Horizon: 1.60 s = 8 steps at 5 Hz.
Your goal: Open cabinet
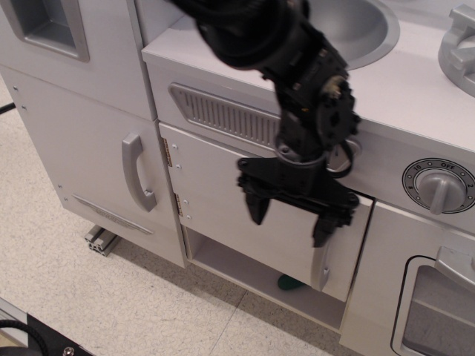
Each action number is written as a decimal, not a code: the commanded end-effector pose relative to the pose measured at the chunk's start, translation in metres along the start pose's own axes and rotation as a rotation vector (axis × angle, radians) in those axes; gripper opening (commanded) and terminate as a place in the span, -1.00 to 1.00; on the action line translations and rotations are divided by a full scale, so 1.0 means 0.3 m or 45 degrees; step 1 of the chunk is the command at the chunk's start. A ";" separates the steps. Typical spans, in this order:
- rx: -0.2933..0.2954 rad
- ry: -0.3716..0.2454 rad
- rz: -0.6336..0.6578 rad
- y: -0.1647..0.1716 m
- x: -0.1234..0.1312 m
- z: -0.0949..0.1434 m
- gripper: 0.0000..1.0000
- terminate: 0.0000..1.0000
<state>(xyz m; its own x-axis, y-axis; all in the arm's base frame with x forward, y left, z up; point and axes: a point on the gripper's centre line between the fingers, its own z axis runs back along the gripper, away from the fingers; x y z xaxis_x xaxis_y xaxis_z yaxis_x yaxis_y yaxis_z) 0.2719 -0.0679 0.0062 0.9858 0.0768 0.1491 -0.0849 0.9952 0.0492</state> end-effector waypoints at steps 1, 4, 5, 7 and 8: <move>-0.045 -0.135 -0.059 -0.071 0.086 -0.047 1.00 -1.00; -0.061 -0.327 -0.132 -0.078 0.084 -0.098 1.00 -1.00; -0.063 -0.370 -0.144 -0.082 0.085 -0.107 -1.00 -1.00; -0.093 -0.365 -0.144 -0.077 0.067 -0.099 -1.00 -1.00; -0.096 -0.329 -0.163 -0.056 0.028 -0.097 -1.00 -1.00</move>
<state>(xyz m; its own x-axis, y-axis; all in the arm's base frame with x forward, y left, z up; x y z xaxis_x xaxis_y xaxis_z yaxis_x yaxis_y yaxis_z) 0.2749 -0.0790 -0.0359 0.9326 -0.0686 0.3542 0.0659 0.9976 0.0196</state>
